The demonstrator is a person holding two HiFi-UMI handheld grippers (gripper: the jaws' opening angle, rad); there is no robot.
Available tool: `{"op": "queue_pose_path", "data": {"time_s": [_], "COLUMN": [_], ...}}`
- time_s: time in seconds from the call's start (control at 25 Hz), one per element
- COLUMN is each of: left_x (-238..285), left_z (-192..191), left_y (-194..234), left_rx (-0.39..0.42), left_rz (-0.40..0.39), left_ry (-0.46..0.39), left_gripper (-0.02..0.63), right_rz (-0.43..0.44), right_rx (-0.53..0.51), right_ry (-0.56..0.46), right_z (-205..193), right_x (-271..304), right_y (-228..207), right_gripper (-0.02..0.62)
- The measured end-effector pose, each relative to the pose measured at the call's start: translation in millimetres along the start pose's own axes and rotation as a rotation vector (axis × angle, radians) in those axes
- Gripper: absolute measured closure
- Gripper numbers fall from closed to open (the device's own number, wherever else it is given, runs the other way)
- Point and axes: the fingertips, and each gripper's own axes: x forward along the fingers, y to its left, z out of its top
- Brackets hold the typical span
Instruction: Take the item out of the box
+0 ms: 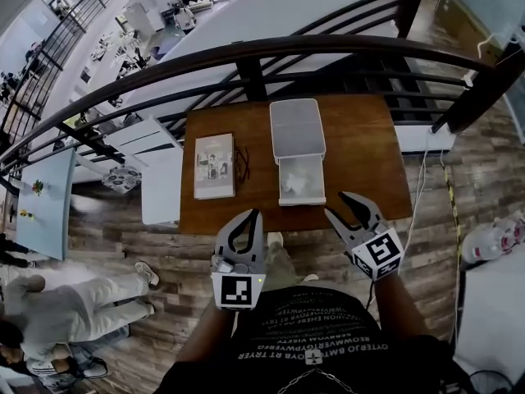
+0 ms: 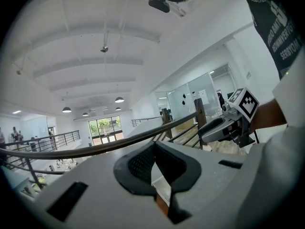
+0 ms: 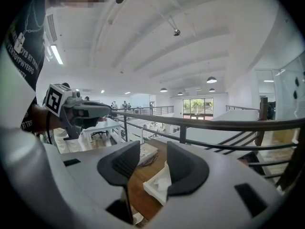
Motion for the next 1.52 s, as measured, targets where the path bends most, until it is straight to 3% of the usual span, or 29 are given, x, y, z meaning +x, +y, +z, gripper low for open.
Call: {"op": "queue_pose_path", "data": {"time_s": [0.24,0.4,0.84,1.04,1.32,1.44,1.52], "left_x": [30,47,87,95,116,125,130], "left_z": [-6,-7,-23,-42,-62,-64,-70], "left_y": [29,50,85,107,131,138,144], "left_rx": [0.000,-0.095,0.024,-0.078,-0.103,-0.037,-0.062], "left_rz": [-0.009,-0.005,-0.048,-0.011,-0.010,-0.043,-0.037], "left_ry": [0.006,0.007,0.029,0.067,0.091,0.103,0.114], "left_gripper": [0.601,0.601,0.603,0.601,0.601,0.601,0.601], "right_rz": [-0.009,0.003,0.024,0.026,0.047,0.056,0.062], "right_rx": [0.027,0.063,0.118,0.098,0.075,0.071,0.061], "right_ry": [0.049,0.086,0.258,0.326,0.467,0.517,0.544], "right_z": [-13,-31,-104,-139,-195,-212,-225], "right_x": [40,71,144,176,214,227,238], "right_y": [-21,-27,-50,-58,-59,-61,-63], "right_gripper": [0.422,0.422,0.422,0.422,0.422,0.422,0.420]}}
